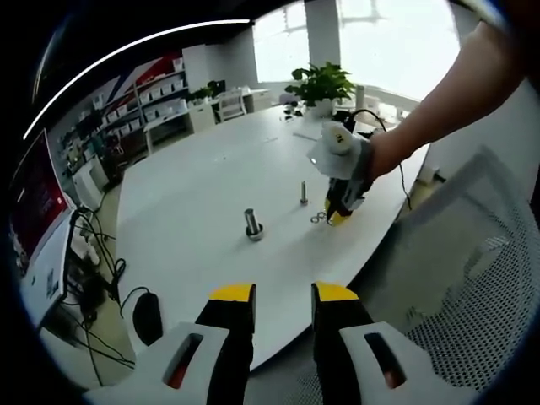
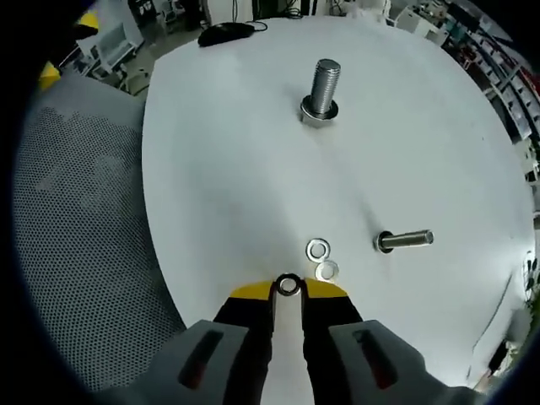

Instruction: Place the washer onto the threaded stud by aligning its center hole with the stud, sliding it down to the base, and recovering from edge contact or off-axis alignment until the washer reaches the visible bottom stop.

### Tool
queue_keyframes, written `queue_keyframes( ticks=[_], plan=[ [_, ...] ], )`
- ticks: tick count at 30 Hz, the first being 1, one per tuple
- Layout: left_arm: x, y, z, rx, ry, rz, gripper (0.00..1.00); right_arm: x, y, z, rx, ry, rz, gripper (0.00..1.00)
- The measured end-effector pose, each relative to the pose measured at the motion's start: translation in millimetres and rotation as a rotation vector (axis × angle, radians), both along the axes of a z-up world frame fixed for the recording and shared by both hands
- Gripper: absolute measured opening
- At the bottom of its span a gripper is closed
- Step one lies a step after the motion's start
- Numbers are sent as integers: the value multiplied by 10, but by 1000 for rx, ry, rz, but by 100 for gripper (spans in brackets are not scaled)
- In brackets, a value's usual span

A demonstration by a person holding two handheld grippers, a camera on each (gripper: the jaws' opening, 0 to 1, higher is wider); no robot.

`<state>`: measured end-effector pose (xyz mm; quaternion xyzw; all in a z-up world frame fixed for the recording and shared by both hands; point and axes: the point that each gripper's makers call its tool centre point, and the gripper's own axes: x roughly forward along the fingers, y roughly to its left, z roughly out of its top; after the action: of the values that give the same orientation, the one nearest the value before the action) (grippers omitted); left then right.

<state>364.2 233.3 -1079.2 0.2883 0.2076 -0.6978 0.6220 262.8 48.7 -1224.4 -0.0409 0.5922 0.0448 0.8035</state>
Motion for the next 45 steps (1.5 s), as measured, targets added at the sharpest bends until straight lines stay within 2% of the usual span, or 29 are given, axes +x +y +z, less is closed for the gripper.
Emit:
queue_keyframes(
  ticks=[4,8,14,18,19,23,28,34,45],
  plan=[
    [11,7,-17,3,-3,2,24,14,-118,218,-7,-39,-47,14],
    [18,1,-12,2,-2,5,24,103,-283,333,-23,-79,-79,14],
    [18,2,-1,-1,-6,6,24,146,-537,371,-83,-76,-34,14],
    [43,-1,6,-9,-8,16,24,187,-618,431,-101,-93,-44,14],
    [45,-2,5,-10,-8,17,24,211,-611,495,-121,-111,-38,14],
    [42,-5,30,-20,-11,16,24,285,-630,541,-145,-133,-17,14],
    [23,-7,41,-19,-10,10,24,352,-677,476,-155,-109,4,14],
    [12,-1,31,-16,-9,1,24,363,-686,497,-156,-104,-1,14],
    [-5,-6,22,-12,-8,-7,24,406,-717,339,-133,-58,-5,14]
  ],
)
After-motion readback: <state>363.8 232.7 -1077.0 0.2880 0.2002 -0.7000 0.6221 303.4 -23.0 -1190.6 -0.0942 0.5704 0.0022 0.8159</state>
